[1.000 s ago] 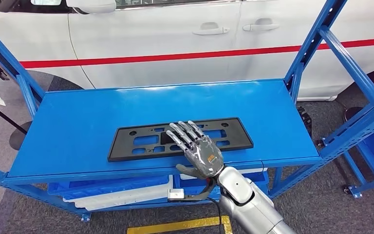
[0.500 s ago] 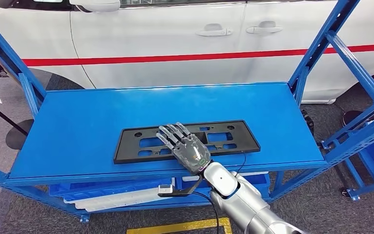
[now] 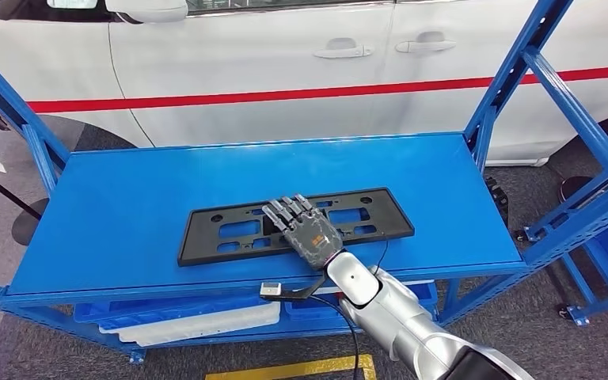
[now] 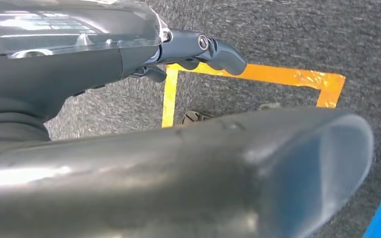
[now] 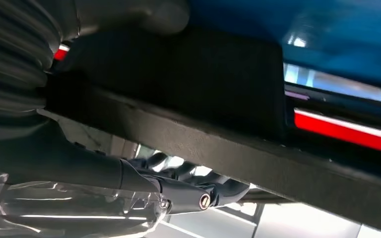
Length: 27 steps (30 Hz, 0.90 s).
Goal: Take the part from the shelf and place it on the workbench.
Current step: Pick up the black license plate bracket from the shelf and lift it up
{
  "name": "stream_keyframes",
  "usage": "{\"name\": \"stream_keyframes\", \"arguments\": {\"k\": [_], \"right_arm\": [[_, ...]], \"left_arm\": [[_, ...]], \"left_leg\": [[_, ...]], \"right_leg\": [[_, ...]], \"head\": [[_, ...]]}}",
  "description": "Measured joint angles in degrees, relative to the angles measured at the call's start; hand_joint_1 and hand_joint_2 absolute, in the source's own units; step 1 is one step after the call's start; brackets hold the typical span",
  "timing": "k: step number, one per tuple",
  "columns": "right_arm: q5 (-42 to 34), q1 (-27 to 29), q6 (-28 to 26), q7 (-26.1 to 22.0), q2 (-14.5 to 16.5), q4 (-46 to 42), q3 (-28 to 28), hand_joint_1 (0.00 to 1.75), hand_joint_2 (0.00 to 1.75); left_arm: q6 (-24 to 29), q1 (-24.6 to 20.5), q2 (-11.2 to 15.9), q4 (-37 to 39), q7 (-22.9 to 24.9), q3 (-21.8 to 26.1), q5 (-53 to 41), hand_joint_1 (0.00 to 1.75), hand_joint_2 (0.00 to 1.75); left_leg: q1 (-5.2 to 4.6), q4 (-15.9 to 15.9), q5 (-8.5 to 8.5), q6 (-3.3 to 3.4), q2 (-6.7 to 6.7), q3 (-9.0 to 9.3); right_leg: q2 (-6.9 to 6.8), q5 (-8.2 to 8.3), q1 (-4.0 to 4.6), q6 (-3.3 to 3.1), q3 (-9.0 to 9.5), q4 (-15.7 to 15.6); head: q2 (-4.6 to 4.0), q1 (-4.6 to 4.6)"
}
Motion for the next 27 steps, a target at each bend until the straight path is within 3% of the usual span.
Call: {"name": "stream_keyframes", "arguments": {"k": [3, 4, 5, 6, 9, 11, 13, 15, 17, 19, 20, 21, 22, 24, 25, 27], "right_arm": [[-0.2, -0.6, 0.2, 0.0, 0.4, 1.9, 0.1, 1.75, 1.75], [-0.3, -0.7, 0.2, 0.0, 0.5, 2.4, 0.1, 1.75, 1.75], [-0.4, -0.8, 0.2, -0.1, 0.5, 2.8, 0.0, 1.75, 1.75], [-0.5, -0.8, 0.2, -0.1, 0.5, 3.2, 0.0, 1.75, 1.75], [-0.9, -1.1, 0.0, -0.2, 0.5, 4.0, 0.0, 1.75, 1.75], [-1.0, -1.4, -0.4, -0.1, 0.5, 4.4, -0.1, 1.75, 1.75], [-1.0, -1.5, -0.7, -0.1, 0.5, 4.8, -0.3, 1.75, 1.75], [-0.9, -1.6, -0.8, 0.0, 0.5, 4.9, -0.7, 1.75, 1.75], [-0.8, -1.5, -0.9, 0.0, 0.5, 5.1, -1.2, 1.75, 1.75], [-0.8, -1.2, -1.1, -0.1, 0.4, 5.3, -1.8, 1.75, 1.75], [-0.8, -1.0, -1.3, -0.3, 0.4, 5.3, -2.1, 1.75, 1.75], [-0.8, -0.9, -1.4, -0.6, 0.3, 5.4, -2.4, 1.75, 1.75], [-0.8, -0.9, -1.6, -0.8, 0.3, 5.4, -2.7, 1.75, 1.75], [-1.1, -1.1, -1.9, -1.5, 0.3, 5.4, -3.3, 1.75, 1.75], [-1.4, -1.2, -2.0, -1.9, 0.3, 5.3, -3.7, 1.75, 1.75], [-2.3, -1.2, -2.3, -2.8, 0.3, 4.9, -4.3, 1.75, 1.75]], "left_arm": [[0.0, 0.0, 0.1, 0.0, 0.0, -0.2, 0.0, 0.00, 0.00], [0.0, 0.1, 0.1, 0.0, 0.0, -0.2, -0.1, 0.00, 0.00], [0.0, 0.1, 0.2, 0.0, 0.0, -0.2, -0.1, 0.00, 0.00], [0.0, 0.1, 0.3, 0.0, 0.0, -0.3, -0.1, 0.00, 0.00], [-0.3, 0.1, 0.6, 0.0, 0.0, -0.3, -0.1, 0.00, 0.00], [-0.4, -0.1, 0.7, 0.0, -0.1, -0.3, -0.3, 0.00, 0.00], [-0.5, 0.0, 0.7, 0.0, -0.7, -0.4, -0.5, 0.00, 0.00], [-0.7, 0.0, 0.7, 0.0, -1.8, -0.5, -0.8, 0.00, 0.87], [-0.9, -0.1, 0.7, 0.0, -3.3, -0.7, -1.0, 0.00, 1.75], [-1.0, 0.0, 0.8, 0.0, -4.6, -1.0, -1.2, 0.00, 1.75], [-1.0, 0.0, 0.8, 0.0, -5.1, -1.2, -1.2, 0.00, 1.75], [-1.1, 0.1, 0.8, 0.0, -5.6, -1.4, -1.2, 0.00, 1.75], [-1.1, 0.1, 0.8, 0.0, -6.1, -1.5, -1.2, 0.00, 1.75], [-1.2, 0.1, 0.7, 0.0, -6.7, -1.7, -1.2, 0.00, 1.75], [-1.2, 0.1, 0.7, 0.0, -6.9, -1.7, -1.2, 0.00, 1.75], [-1.2, 0.1, 0.6, 0.0, -7.0, -1.8, -1.2, 0.00, 1.75]], "left_leg": [[0.11, 10.0, -4.98, -0.55, 0.04, -4.61], [0.13, 13.2, -5.97, -0.70, 0.04, -6.27], [0.15, 14.7, -5.91, -0.80, 0.05, -7.14], [0.19, 13.9, -4.75, -0.84, 0.05, -6.96], [0.31, 3.2, 0.78, -0.62, 0.09, -2.19], [0.18, -0.6, 1.72, -0.07, 0.02, -0.49], [0.05, -0.9, 1.65, 0.69, -0.04, -0.47], [0.15, -1.2, 1.85, 1.44, -0.02, -0.32], [0.25, -1.4, 1.98, 1.99, 0.01, -0.27], [0.18, -1.4, 1.94, 2.21, 0.02, -0.32], [0.13, -1.4, 1.91, 2.25, 0.02, -0.31], [0.09, -1.4, 1.89, 2.26, 0.00, -0.27], [0.05, -1.4, 1.86, 2.23, -0.02, -0.18], [-0.12, -1.3, 1.74, 2.08, -0.08, -0.03], [-0.22, -1.3, 1.69, 1.89, -0.11, -0.02], [-0.28, -1.3, 1.64, 1.34, -0.09, -0.09]], "right_leg": [[-0.19, 0.00, -0.07, -0.60, 0.33, -0.3], [-0.21, -0.06, -0.03, -0.64, 0.36, -0.2], [-0.19, -0.14, -0.01, -0.65, 0.40, -0.2], [-0.16, -0.24, -0.01, -0.60, 0.48, -0.1], [0.04, -0.79, 0.09, -0.05, 0.69, 0.4], [0.14, -0.99, 0.30, 0.51, 0.48, 0.7], [0.17, -0.97, 0.35, 1.07, 0.37, 0.7], [0.13, -1.90, 0.20, 1.66, -0.01, 1.8], [0.08, -4.93, 0.04, 2.15, -2.49, 7.1], [0.07, -7.98, -0.01, 2.41, -6.36, 14.7], [0.07, -8.25, -0.03, 2.44, -7.57, 16.7], [0.07, -7.42, -0.03, 2.36, -7.78, 16.7], [0.07, -5.64, -0.01, 2.16, -6.87, 14.5], [0.06, -1.64, 0.28, 1.35, -3.18, 6.5], [0.01, -0.46, 0.45, 0.99, -1.69, 3.3], [-0.01, -0.07, 0.80, 0.60, -0.66, 0.8]], "head": [[0.00, 0.00], [0.00, 0.00], [0.00, 0.00], [0.00, 0.00], [0.00, 0.00], [0.00, 0.00], [0.00, 0.00], [0.00, 0.01], [0.00, 0.02], [0.00, 0.01], [0.00, 0.01], [0.00, 0.01], [0.00, 0.01], [0.00, 0.01], [0.00, 0.01], [0.00, 0.01]]}}
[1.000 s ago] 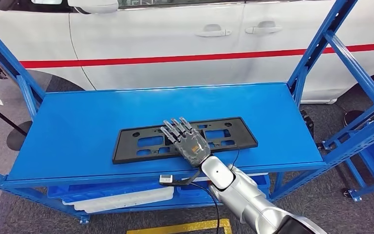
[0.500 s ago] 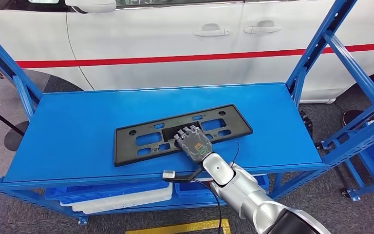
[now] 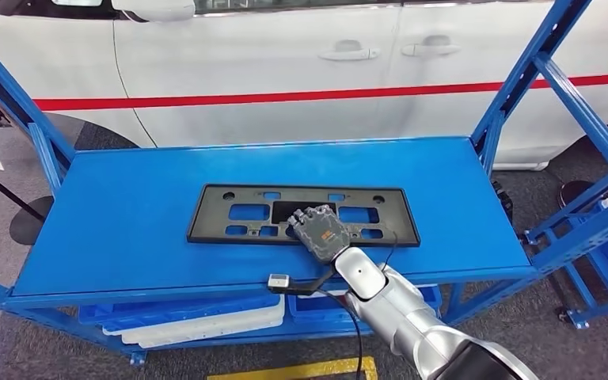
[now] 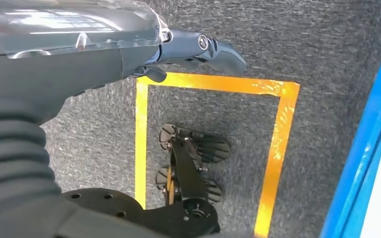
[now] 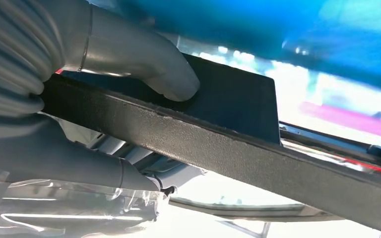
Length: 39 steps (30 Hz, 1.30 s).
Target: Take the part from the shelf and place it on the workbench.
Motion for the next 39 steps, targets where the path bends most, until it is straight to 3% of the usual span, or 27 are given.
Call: {"name": "stream_keyframes", "arguments": {"k": [2, 4, 7, 8, 9, 10, 12, 14, 17, 19, 22, 23, 24, 25, 28, 30, 33, 35, 37, 39], "right_arm": [[-1.4, 0.5, -0.1, -1.1, -0.1, -2.0, -0.9, 1.75, 1.75], [-4.7, 2.1, -0.2, -3.8, -0.3, -6.6, -2.5, 1.75, 1.75], [-15.6, 5.7, -0.4, -13.5, -0.4, -15.8, -6.5, 1.75, 1.75], [-21.7, 7.0, -0.3, -18.0, -0.5, -18.7, -7.9, 1.75, 1.75], [-29.0, 8.2, 0.2, -22.6, -0.7, -21.4, -9.1, 1.75, 1.75], [-37.2, 9.2, 1.4, -26.9, -1.0, -24.3, -10.0, 1.75, 1.75], [-54.4, 11.1, 6.6, -33.4, -2.1, -31.4, -11.1, 1.75, 1.75], [-70.2, 13.1, 14.5, -36.6, -3.7, -39.8, -11.5, 1.75, 1.75], [-85.7, 16.2, 27.1, -37.7, -5.6, -52.0, -12.0, 1.75, 1.75], [-94.6, 17.9, 38.4, -37.8, -5.9, -58.5, -13.6, 1.75, 1.75], [-109.4, 19.8, 56.7, -35.8, -5.3, -63.8, -16.6, 1.75, 1.75], [-113.4, 20.3, 60.6, -34.3, -5.1, -64.5, -17.0, 1.75, 1.75], [-116.6, 20.7, 63.6, -32.6, -4.9, -65.0, -17.1, 1.75, 1.75], [-118.8, 20.9, 65.9, -31.0, -4.8, -65.4, -17.0, 1.75, 1.75], [-119.4, 21.3, 69.6, -29.1, -4.4, -66.5, -16.0, 1.75, 1.75], [-117.6, 21.7, 70.6, -29.3, -4.4, -67.5, -15.0, 1.75, 1.75], [-115.7, 22.6, 70.8, -29.9, -4.4, -68.6, -13.7, 1.75, 1.75], [-114.7, 22.8, 70.5, -30.6, -4.5, -69.0, -13.2, 1.75, 1.75], [-112.7, 23.1, 69.7, -32.2, -4.6, -69.5, -13.0, 1.75, 1.75], [-109.6, 23.8, 68.6, -34.4, -4.8, -70.5, -13.0, 1.75, 1.75]], "left_arm": [[0.1, 0.0, 0.0, 0.0, -0.2, 0.0, -0.1, 0.00, 1.75], [0.2, 0.0, 0.1, 0.0, -0.4, 0.0, -0.2, 0.00, 1.75], [0.2, 0.1, 0.1, 0.0, -0.5, -0.1, -0.5, 0.00, 1.75], [0.2, 0.2, 0.2, 0.0, -0.5, -0.1, -0.5, 0.00, 1.75], [0.2, 0.3, 0.2, 0.0, -0.5, -0.1, -0.5, 0.00, 1.75], [0.2, 0.3, 0.2, 0.0, -0.6, -0.1, -0.5, 0.00, 1.75], [0.1, 0.4, 0.4, 0.0, -0.6, -0.1, -0.5, 0.00, 1.75], [0.0, 0.3, 0.4, 0.0, -0.7, -0.1, -0.4, 0.00, 1.75], [-0.3, 0.3, 0.4, 0.0, -1.0, -0.1, -0.1, 0.00, 1.75], [-0.7, 0.3, 0.3, 0.0, -1.5, -0.1, 0.2, 0.00, 1.75], [-1.0, 0.3, 0.3, 0.0, -2.2, 0.0, 0.8, 0.00, 1.75], [-0.9, 0.4, 0.3, 0.0, -2.4, 0.0, 1.0, 0.00, 1.75], [-0.9, 0.4, 0.3, 0.0, -2.5, 0.0, 1.1, 0.00, 1.75], [-0.8, 0.3, 0.3, 0.0, -2.5, 0.1, 1.2, 0.00, 1.75], [-0.7, 0.3, 0.2, 0.0, -2.2, 0.1, 1.1, 0.00, 1.75], [-0.7, 0.2, 0.2, 0.0, -1.4, 0.1, 1.0, 0.00, 1.75], [-0.4, 0.2, 0.2, 0.0, 0.3, 0.1, 1.1, 0.00, 1.75], [-0.2, 0.1, 0.2, 0.0, 1.0, 0.1, 1.1, 0.00, 1.75], [-0.2, 0.0, 0.2, 0.0, 1.4, 0.2, 0.9, 0.00, 1.75], [-0.3, 0.0, 0.3, 0.0, 1.5, 0.2, 0.6, 0.00, 1.75]], "left_leg": [[0.12, 0.0, -0.12, -0.63, 0.06, 0.01], [0.16, 2.3, -1.82, -1.13, 0.10, -0.88], [0.38, 12.8, -7.08, -1.73, 0.14, -5.59], [0.44, 15.4, -7.79, -1.90, 0.15, -6.86], [0.50, 16.1, -7.39, -2.02, 0.15, -7.21], [0.59, 14.4, -5.91, -2.09, 0.17, -6.41], [0.78, 6.9, -2.17, -2.14, 0.18, -2.68], [0.77, 1.5, -0.63, -1.65, 0.08, -0.11], [0.51, 0.6, -0.71, -0.39, 0.01, 0.09], [0.58, 0.2, -0.53, 0.40, 0.03, 0.27], [0.61, 0.1, -0.52, 1.01, 0.03, 0.37], [0.57, 0.1, -0.55, 1.04, 0.04, 0.39], [0.53, 0.1, -0.56, 1.06, 0.04, 0.41], [0.49, 0.2, -0.56, 1.05, 0.04, 0.45], [0.25, 0.3, -0.59, 0.86, -0.02, 0.53], [0.14, 0.4, -0.55, 0.37, -0.08, 0.40], [0.11, 0.3, -0.64, -0.68, -0.05, 0.26], [0.10, 3.1, -3.23, -1.22, 0.04, -0.79], [0.33, 9.9, -7.73, -1.61, 0.11, -3.18], [0.44, 15.1, -10.10, -1.97, 0.12, -4.51]], "right_leg": [[0.02, 0.25, -0.12, -0.33, 0.10, -0.5], [-0.06, 0.55, -0.48, -0.89, 0.50, -1.2], [-0.17, 0.49, -0.55, -1.35, 0.78, -1.4], [-0.18, 0.39, -0.53, -1.33, 0.85, -1.3], [-0.18, 0.26, -0.54, -1.26, 0.94, -1.3], [-0.15, 0.07, -0.57, -1.15, 1.08, -1.1], [-0.03, -0.45, -0.59, -0.75, 1.35, -0.7], [0.17, -0.84, -0.40, -0.19, 1.21, -0.2], [0.28, -0.97, -0.43, 0.70, 0.90, 0.0], [0.21, -2.42, -0.62, 1.33, 0.21, 1.9], [0.13, -7.51, -0.78, 1.95, -4.59, 11.9], [0.13, -8.44, -0.82, 2.04, -6.21, 14.9], [0.13, -8.35, -0.83, 2.03, -7.02, 16.2], [0.13, -7.16, -0.84, 1.89, -6.69, 15.2], [0.12, -1.61, -0.58, 0.88, -1.45, 4.2], [0.11, -0.41, -0.25, 0.42, 0.31, 0.4], [0.04, 0.15, -0.39, -0.16, 0.26, -0.4], [-0.19, 0.87, -0.78, -0.82, 0.16, -1.1], [-0.38, 1.36, -0.73, -1.13, -0.31, -1.2], [-0.48, 1.75, -0.65, -1.09, -1.07, -0.9]], "head": [[0.00, -0.01], [0.00, -0.01], [0.00, -0.01], [0.00, -0.01], [0.00, -0.01], [0.00, -0.01], [0.00, -0.01], [0.00, 0.01], [0.00, 0.00], [0.00, 0.01], [0.00, 0.01], [0.00, 0.01], [0.00, 0.01], [0.00, 0.01], [0.00, 0.01], [0.00, 0.00], [0.00, 0.00], [0.00, -0.02], [0.00, -0.02], [0.00, -0.02]]}}
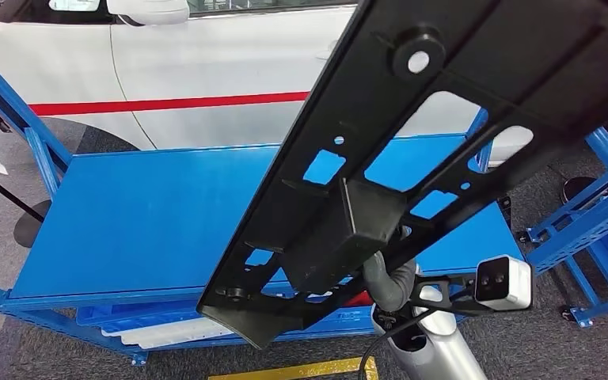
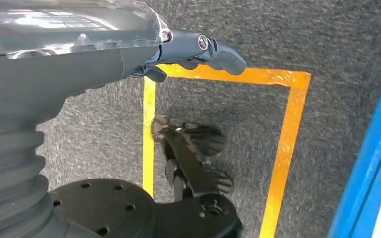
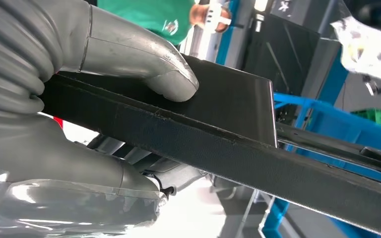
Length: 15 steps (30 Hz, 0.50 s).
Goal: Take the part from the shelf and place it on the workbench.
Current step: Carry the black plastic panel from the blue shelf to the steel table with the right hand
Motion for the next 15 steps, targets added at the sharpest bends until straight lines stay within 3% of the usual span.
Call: {"name": "stream_keyframes", "arguments": {"k": [1, 2, 4, 5, 6, 9, 11, 13, 14, 15], "right_arm": [[1.4, 0.4, -0.5, -1.0, -0.1, -0.6, 0.0, 1.75, 1.75], [2.8, 0.7, -1.0, -1.8, -0.2, -1.3, 0.0, 1.75, 1.75], [5.2, 1.3, -2.2, -2.8, -0.3, -3.0, 0.0, 1.75, 1.75], [6.5, 1.6, -2.7, -3.0, -0.3, -4.0, 0.0, 1.75, 1.75], [7.9, 2.1, -3.0, -3.2, -0.3, -5.1, -0.1, 1.75, 1.75], [12.3, 3.4, -4.6, -3.4, 0.1, -8.3, -0.5, 1.75, 1.75], [15.2, 4.4, -6.5, -3.4, 0.4, -10.5, -1.4, 1.75, 1.75], [17.0, 5.4, -7.6, -3.5, 0.6, -12.1, -2.1, 1.75, 1.75], [17.4, 5.9, -7.7, -3.6, 0.6, -12.6, -2.2, 1.75, 1.75], [17.6, 6.6, -7.6, -3.6, 0.6, -13.0, -2.3, 1.75, 1.75]], "left_arm": [[0.0, 0.0, 0.1, 0.0, 0.0, 0.0, -0.1, 0.00, 1.75], [0.0, 0.0, 0.2, 0.0, 0.0, 0.0, -0.2, 0.00, 1.75], [0.0, -0.3, 0.3, 0.0, 0.0, 0.0, -0.4, 0.00, 1.75], [0.0, -0.4, 0.4, 0.0, 0.0, -0.1, -0.5, 0.00, 1.75], [0.0, -0.6, 0.4, 0.0, 0.1, -0.1, -0.5, 0.00, 1.75], [0.1, -0.6, 0.5, 0.0, 0.5, -0.1, -0.6, 0.00, 1.75], [0.3, -0.7, 0.5, 0.0, 0.9, -0.1, -0.5, 0.00, 1.75], [0.5, -0.6, 0.5, 0.0, 1.3, -0.1, -0.5, 0.00, 1.75], [0.6, -0.6, 0.6, 0.0, 1.4, -0.1, -0.4, 0.00, 1.75], [0.8, -0.5, 0.6, 0.0, 1.6, -0.1, -0.3, 0.00, 1.75]], "left_leg": [[0.05, -0.2, 0.32, -0.11, 0.01, 0.68], [0.13, -2.6, 1.53, -0.18, 0.01, 2.45], [0.22, -10.2, 4.03, -0.07, -0.05, 7.11], [0.18, -12.9, 4.79, 0.21, -0.15, 8.57], [0.08, -14.4, 5.12, 0.57, -0.26, 9.18], [-0.14, -14.6, 6.14, 1.88, -0.28, 8.58], [-0.03, -14.8, 7.22, 2.79, -0.04, 7.85], [-0.02, -14.8, 8.18, 3.30, 0.14, 6.73], [-0.06, -14.8, 8.62, 3.35, 0.20, 6.11], [-0.10, -14.8, 9.05, 3.32, 0.24, 5.46]], "right_leg": [[-0.02, 0.19, -0.01, 0.09, -0.43, 0.2], [0.00, 0.34, -0.04, 0.22, -0.85, 0.5], [0.05, 0.65, 0.01, 0.62, -1.66, 1.2], [0.08, 0.82, 0.08, 0.90, -1.97, 1.6], [0.09, 1.06, 0.12, 1.23, -2.20, 1.8], [0.23, 1.73, 0.01, 2.37, -2.52, 1.7], [0.32, -0.96, -0.19, 2.99, -3.58, 3.8], [0.31, -6.52, -0.37, 3.39, -5.58, 10.0], [0.31, -8.73, -0.41, 3.51, -6.41, 13.5], [0.31, -9.88, -0.43, 3.58, -6.66, 16.1]], "head": [[0.00, -0.01], [0.00, -0.01], [0.00, -0.01], [0.00, -0.01], [0.00, 0.00], [0.00, 0.02], [0.00, 0.02], [0.00, 0.02], [0.00, 0.01], [0.00, 0.01]]}}
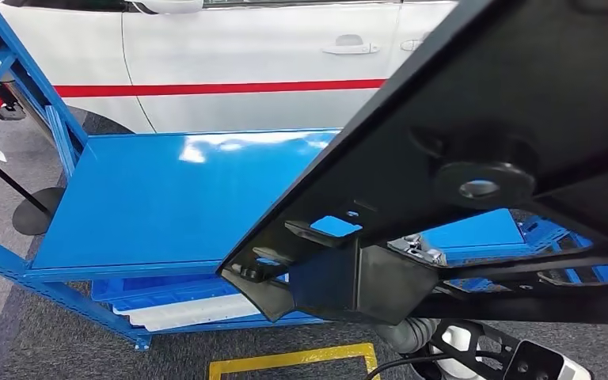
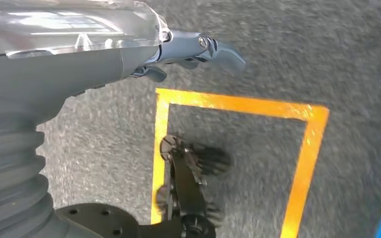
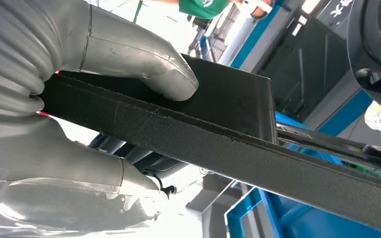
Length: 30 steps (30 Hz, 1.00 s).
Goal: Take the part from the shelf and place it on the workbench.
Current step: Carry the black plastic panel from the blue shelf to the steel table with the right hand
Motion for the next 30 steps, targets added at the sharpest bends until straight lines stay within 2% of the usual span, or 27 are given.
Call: {"name": "stream_keyframes", "arguments": {"k": [1, 2, 3, 5, 6, 7, 9, 10, 11, 12, 14, 15, 16, 17, 18, 19, 20, 21, 22, 24, 25, 26, 27, 28, 29, 30], "right_arm": [[0.2, 0.6, 0.3, 0.0, 0.0, -0.3, 0.0, 1.75, 1.75], [0.3, 1.1, 0.7, 0.0, 0.0, -0.4, 0.0, 1.75, 1.75], [0.4, 1.4, 1.2, 0.0, 0.1, -0.5, 0.0, 1.75, 1.75], [0.4, 1.6, 1.9, 0.0, 0.3, -0.5, 0.0, 1.75, 1.75], [0.4, 1.7, 2.2, 0.0, 0.4, -0.6, -0.1, 1.75, 1.75], [0.3, 1.8, 2.6, 0.0, 0.6, -0.6, -0.1, 1.75, 1.75], [0.1, 1.9, 3.5, 0.0, 1.0, -0.5, -0.1, 1.75, 1.75], [-0.1, 2.0, 3.9, 0.0, 1.2, -0.5, -0.1, 1.75, 1.75], [-0.3, 2.0, 4.3, 0.0, 1.5, -0.4, -0.2, 1.75, 1.75], [-0.5, 2.0, 4.6, 0.0, 1.9, -0.3, -0.2, 1.75, 1.75], [-0.8, 2.2, 5.4, 0.0, 2.3, 0.0, -0.6, 1.75, 1.75], [-1.0, 2.3, 5.8, 0.0, 2.4, 0.1, -0.9, 1.75, 1.75], [-1.1, 2.5, 6.2, 0.0, 2.5, 0.3, -1.4, 1.75, 1.75], [-1.3, 2.7, 6.6, 0.0, 2.5, 0.4, -1.9, 1.75, 1.75], [-1.4, 2.9, 6.8, 0.0, 2.5, 0.4, -2.5, 1.75, 1.75], [-1.4, 3.2, 7.0, 0.0, 2.5, 0.5, -3.1, 1.75, 1.75], [-1.4, 3.4, 7.2, 0.0, 2.5, 0.4, -3.6, 1.75, 1.75], [-1.4, 3.7, 7.4, 0.0, 2.5, 0.4, -4.0, 1.75, 1.75], [-1.4, 3.9, 7.5, 0.0, 2.5, 0.4, -4.4, 1.75, 1.75], [-1.4, 4.2, 7.9, 0.0, 2.5, 0.3, -4.9, 1.75, 1.75], [-1.4, 4.4, 8.2, 0.0, 2.5, 0.3, -5.2, 1.75, 1.75], [-1.4, 4.6, 8.5, 0.0, 2.5, 0.2, -5.5, 1.75, 1.75], [-1.4, 4.7, 8.8, 0.0, 2.5, 0.2, -5.9, 1.75, 1.75], [-1.4, 4.7, 9.0, 0.0, 2.5, 0.1, -6.3, 1.75, 1.75], [-1.5, 4.8, 9.2, 0.0, 2.5, 0.1, -6.6, 1.75, 1.75], [-1.5, 4.9, 9.3, -0.1, 2.5, 0.1, -6.9, 1.75, 1.75]], "left_arm": [[0.2, 0.1, 0.0, 0.0, 0.1, 0.0, 0.0, 0.00, 1.75], [0.3, 0.2, 0.0, 0.0, 0.2, 0.0, 0.1, 0.00, 1.75], [0.4, 0.3, 0.0, 0.0, 0.3, 0.0, 0.1, 0.00, 1.75], [0.5, 0.3, 0.0, 0.0, 0.4, 0.0, 0.1, 0.00, 1.75], [0.5, 0.4, 0.0, 0.0, 0.5, 0.0, 0.1, 0.00, 1.75], [0.6, 0.4, 0.0, 0.0, 0.5, 0.0, 0.2, 0.00, 1.75], [0.8, 0.5, 0.2, 0.0, 0.6, 0.0, 0.3, 0.00, 1.75], [0.9, 0.5, 0.3, 0.0, 0.6, 0.1, 0.4, 0.00, 1.75], [1.0, 0.6, 0.4, 0.0, 0.6, 0.1, 0.4, 0.00, 1.75], [1.1, 0.7, 0.5, 0.0, 0.6, 0.1, 0.5, 0.00, 1.75], [1.2, 0.8, 0.6, 0.0, 0.4, 0.1, 0.5, 0.00, 1.75], [1.1, 0.8, 0.7, 0.0, 0.3, 0.1, 0.5, 0.00, 1.75], [1.1, 0.8, 0.8, 0.0, 0.1, 0.1, 0.4, 0.00, 1.75], [0.9, 0.8, 1.0, 0.0, 0.0, 0.1, 0.2, 0.00, 1.75], [0.7, 0.8, 1.2, 0.0, 0.0, 0.1, -0.1, 0.00, 1.75], [0.6, 0.8, 1.4, 0.0, 0.0, 0.0, -0.4, 0.00, 1.75], [0.5, 0.7, 1.6, 0.0, 0.0, 0.0, -0.6, 0.00, 1.75], [0.4, 0.7, 1.7, 0.0, 0.1, -0.1, -0.7, 0.00, 1.75], [0.4, 0.7, 1.9, 0.0, 0.2, -0.1, -0.8, 0.00, 1.75], [0.5, 0.7, 2.0, 0.0, 0.5, -0.1, -0.9, 0.00, 1.75], [0.6, 0.7, 2.1, 0.0, 0.8, -0.1, -0.8, 0.00, 1.75], [0.8, 0.7, 2.1, 0.0, 1.1, -0.1, -0.8, 0.00, 1.75], [0.9, 0.7, 2.2, 0.0, 1.5, -0.1, -0.7, 0.00, 1.75], [1.1, 0.7, 2.2, 0.0, 1.9, -0.1, -0.6, 0.00, 1.75], [1.3, 0.8, 2.3, 0.0, 2.2, -0.1, -0.4, 0.00, 1.75], [1.4, 0.8, 2.4, 0.0, 2.4, 0.0, -0.3, 0.00, 1.75]], "left_leg": [[-0.03, 0.0, 0.43, -0.06, 0.01, -0.63], [-0.06, 0.1, 0.83, -0.16, 0.01, -1.23], [-0.09, 0.1, 1.21, -0.28, 0.01, -1.72], [-0.19, 0.1, 1.90, -0.68, -0.01, -2.38], [-0.18, 0.1, 2.29, -1.01, -0.01, -2.51], [-0.11, -0.1, 2.71, -1.39, -0.01, -2.58], [0.00, -0.5, 3.39, -2.16, -0.03, -2.67], [0.00, -0.3, 2.92, -2.45, -0.05, -2.89], [-0.02, 0.9, 1.53, -2.67, -0.07, -3.33], [-0.01, 3.2, -0.78, -2.85, -0.07, -4.09], [0.04, 10.5, -6.06, -3.15, -0.08, -6.11], [0.05, 13.9, -7.52, -3.29, -0.08, -6.77], [0.05, 15.7, -7.70, -3.40, -0.07, -6.68], [0.07, 15.3, -6.63, -3.47, -0.07, -5.53], [0.11, 12.9, -4.96, -3.48, -0.06, -3.38], [0.16, 9.0, -3.73, -3.44, -0.07, -0.51], [0.09, 4.7, -3.25, -3.31, -0.11, 2.42], [0.01, 1.4, -3.38, -3.05, -0.17, 4.48], [-0.12, -0.7, -3.82, -2.77, -0.24, 5.61], [-0.25, -1.4, -3.67, -1.96, -0.27, 5.44], [-0.18, -1.5, -3.20, -1.51, -0.16, 5.07], [-0.10, -1.5, -2.64, -0.96, -0.02, 4.62], [0.02, -1.6, -2.00, -0.49, 0.14, 4.06], [0.00, -1.6, -1.40, -0.19, 0.26, 3.41], [-0.03, -1.6, -0.81, -0.02, 0.33, 2.64], [-0.07, -1.5, -0.21, -0.03, 0.37, 1.82]], "right_leg": [[0.00, 0.05, 0.00, -0.02, 0.66, 0.8], [0.00, 1.05, 0.01, -0.16, 2.40, -0.5], [0.01, 2.43, 0.05, -0.44, 5.05, -3.6], [0.04, 3.80, 0.37, -1.24, 10.81, -11.7], [0.06, 3.94, 0.60, -1.57, 12.55, -14.4], [0.07, 3.85, 0.85, -1.85, 13.36, -15.9], [-0.04, 4.70, 0.84, -2.38, 13.24, -16.7], [-0.18, 5.24, 0.70, -2.75, 13.03, -17.1], [-0.34, 5.85, 0.52, -3.16, 12.69, -17.4], [-0.49, 6.47, 0.38, -3.50, 12.23, -17.7], [-0.62, 7.49, 0.55, -3.84, 10.92, -17.6], [-0.66, 8.00, 0.61, -3.83, 10.16, -17.5], [-0.70, 8.48, 0.62, -3.77, 9.38, -17.3], [-0.73, 8.92, 0.61, -3.66, 8.59, -17.0], [-0.74, 9.30, 0.57, -3.50, 7.82, -16.7], [-0.73, 9.64, 0.54, -3.29, 7.14, -16.4], [-0.72, 9.93, 0.59, -3.04, 6.53, -16.0], [-0.72, 10.26, 0.65, -2.75, 6.12, -15.7], [-0.72, 10.63, 0.70, -2.45, 5.86, -15.5], [-0.67, 11.41, 0.74, -1.78, 5.58, -15.6], [-0.55, 11.09, 0.67, -1.45, 5.31, -15.3], [-0.43, 9.80, 0.61, -1.14, 4.81, -14.4], [-0.32, 7.56, 0.54, -0.87, 4.02, -12.4], [-0.24, 4.58, 0.40, -0.65, 3.01, -9.3], [-0.23, 1.84, 0.33, -0.47, 1.96, -5.4], [-0.23, 0.12, 0.26, -0.33, 1.22, -1.9]], "head": [[0.00, 0.00], [0.00, 0.00], [0.00, 0.00], [0.00, -0.01], [0.00, 0.00], [0.00, 0.00], [0.00, 0.01], [0.00, 0.00], [0.00, 0.00], [0.00, 0.00], [0.00, 0.00], [0.00, 0.00], [0.00, 0.00], [0.00, 0.00], [0.00, 0.00], [0.00, -0.01], [0.00, -0.01], [0.00, -0.01], [0.00, -0.01], [0.00, 0.01], [0.00, 0.01], [0.00, 0.01], [0.00, 0.00], [0.00, 0.00], [0.00, 0.00], [0.00, 0.00]]}}
